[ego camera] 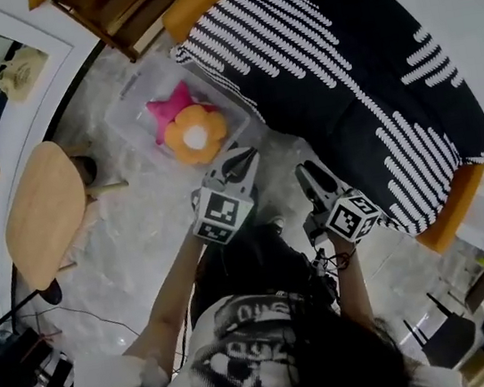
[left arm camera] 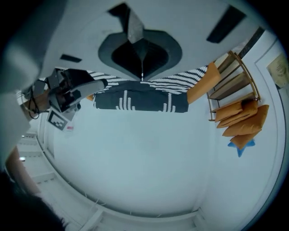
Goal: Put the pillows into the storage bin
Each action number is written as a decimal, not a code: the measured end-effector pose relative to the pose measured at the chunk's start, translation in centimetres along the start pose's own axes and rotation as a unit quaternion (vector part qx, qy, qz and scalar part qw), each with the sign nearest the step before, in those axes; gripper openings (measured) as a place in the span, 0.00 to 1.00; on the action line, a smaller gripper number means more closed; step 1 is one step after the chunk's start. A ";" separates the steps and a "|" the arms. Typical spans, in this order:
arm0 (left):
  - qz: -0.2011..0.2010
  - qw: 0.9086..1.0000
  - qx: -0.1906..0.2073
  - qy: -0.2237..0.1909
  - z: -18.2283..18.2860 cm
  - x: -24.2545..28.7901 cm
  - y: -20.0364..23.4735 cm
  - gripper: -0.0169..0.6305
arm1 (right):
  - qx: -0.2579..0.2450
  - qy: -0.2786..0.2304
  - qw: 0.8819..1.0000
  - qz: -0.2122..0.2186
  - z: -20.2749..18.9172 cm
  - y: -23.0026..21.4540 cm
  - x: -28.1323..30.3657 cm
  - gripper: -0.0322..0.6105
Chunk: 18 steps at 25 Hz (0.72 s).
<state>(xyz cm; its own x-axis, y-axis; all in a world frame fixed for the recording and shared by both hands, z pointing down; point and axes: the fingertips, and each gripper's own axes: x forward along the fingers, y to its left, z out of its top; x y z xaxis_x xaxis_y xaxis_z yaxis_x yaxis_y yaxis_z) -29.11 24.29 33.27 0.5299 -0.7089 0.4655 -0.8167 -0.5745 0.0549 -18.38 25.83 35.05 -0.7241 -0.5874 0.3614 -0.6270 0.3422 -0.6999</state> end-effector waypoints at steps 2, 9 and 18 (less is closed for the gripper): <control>-0.010 1.000 0.015 -0.003 1.1 -0.6 -3.0 0.04 | -0.009 -0.014 1.000 0.002 0.1 0.3 -3.0 0.24; -0.038 0.999 0.018 -0.010 3.8 -0.4 -12.1 0.04 | -0.036 -0.081 0.996 -0.031 2.4 -1.4 -11.9 0.08; -0.099 0.993 0.058 -0.023 5.4 -3.0 -22.9 0.04 | -0.052 -0.145 0.986 -0.058 2.3 -0.5 -21.7 0.05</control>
<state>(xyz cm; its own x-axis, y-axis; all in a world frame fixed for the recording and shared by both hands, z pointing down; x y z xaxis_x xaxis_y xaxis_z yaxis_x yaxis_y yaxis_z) -10.76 37.35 25.80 0.6899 -0.5937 0.4142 -0.6650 -0.7458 0.0386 -1.69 36.71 26.12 -0.5431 -0.8065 0.2337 -0.7378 0.3255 -0.5914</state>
